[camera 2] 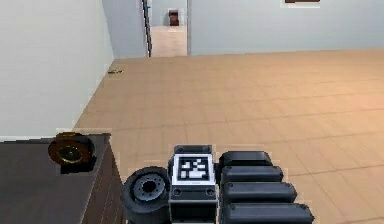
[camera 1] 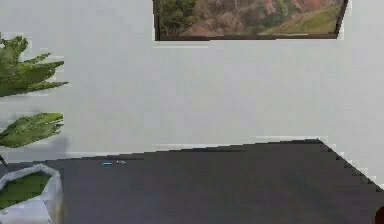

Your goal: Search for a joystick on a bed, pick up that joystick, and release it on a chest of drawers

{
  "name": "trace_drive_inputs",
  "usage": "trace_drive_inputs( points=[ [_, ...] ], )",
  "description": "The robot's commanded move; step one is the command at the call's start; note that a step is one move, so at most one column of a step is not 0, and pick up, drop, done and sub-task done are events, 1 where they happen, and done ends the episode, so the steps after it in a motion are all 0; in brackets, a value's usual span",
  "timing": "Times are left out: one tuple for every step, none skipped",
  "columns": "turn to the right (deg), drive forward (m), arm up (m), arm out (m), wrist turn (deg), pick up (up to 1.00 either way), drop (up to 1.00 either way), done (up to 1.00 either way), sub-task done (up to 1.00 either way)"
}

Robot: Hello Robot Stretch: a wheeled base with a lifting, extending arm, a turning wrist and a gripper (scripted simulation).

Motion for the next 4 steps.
trace_drive_inputs(
  points=[
    [-45.0, 0.0, 0.0, 0.0, 0.0, 0.0, 0.0, 0.0, 0.0],
    [-6.0, 0.0, 0.0, 0.0, 0.0, 0.0, 0.0, 0.0, 0.0],
    [45.0, 0.0, 0.0, 0.0, 0.0, 0.0, 0.0, 0.0, 0.0],
    [42.0, 0.0, 0.0, 0.0, 0.0, 0.0, 0.0, 0.0, 0.0]
  ],
)
